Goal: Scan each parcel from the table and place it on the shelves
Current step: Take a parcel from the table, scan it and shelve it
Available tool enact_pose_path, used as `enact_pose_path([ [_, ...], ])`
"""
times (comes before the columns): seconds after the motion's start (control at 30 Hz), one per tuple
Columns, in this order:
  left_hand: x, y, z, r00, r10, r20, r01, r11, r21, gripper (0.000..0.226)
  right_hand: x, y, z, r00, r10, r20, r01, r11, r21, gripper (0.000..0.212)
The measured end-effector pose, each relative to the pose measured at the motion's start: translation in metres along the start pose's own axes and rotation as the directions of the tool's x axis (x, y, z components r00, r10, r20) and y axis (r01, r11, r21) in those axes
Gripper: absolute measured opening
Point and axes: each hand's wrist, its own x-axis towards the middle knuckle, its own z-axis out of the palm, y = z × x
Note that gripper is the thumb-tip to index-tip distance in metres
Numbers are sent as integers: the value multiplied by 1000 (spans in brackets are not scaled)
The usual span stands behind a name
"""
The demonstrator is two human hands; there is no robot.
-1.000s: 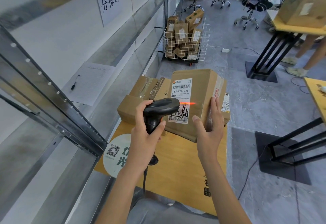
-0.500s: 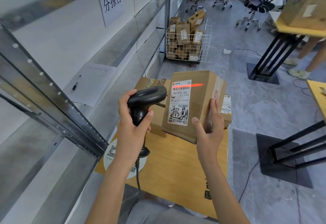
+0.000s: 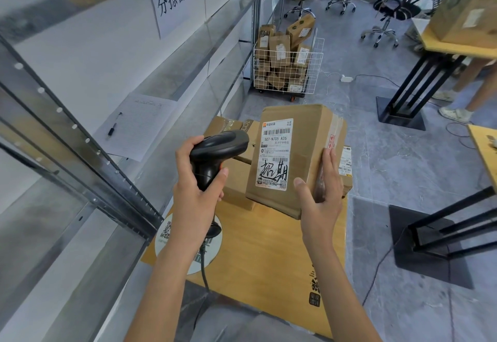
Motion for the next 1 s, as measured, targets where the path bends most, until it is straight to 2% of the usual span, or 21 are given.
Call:
enact_pose_path([
  [0.33,-2,-2,0,1000,-2,-29,2,1000,11,67,-2,-6,-1,1000,5,30,-5,1000,3,71],
  [0.47,-6,-11,-5,996,-35,-79,38,999,39,66,-4,-5,2,995,38,88,-39,999,13,71],
  [0.63,-16,-32,-32,972,-103,-209,128,986,107,63,-18,2,21,970,83,228,-96,994,46,73],
  [0.83,-48,-35,-92,919,-112,-377,192,965,181,69,-54,-20,63,871,92,483,-169,979,118,74],
  [1.0,-101,-28,-154,820,-149,-552,204,978,40,63,-107,-59,104,735,115,668,-318,929,191,70],
])
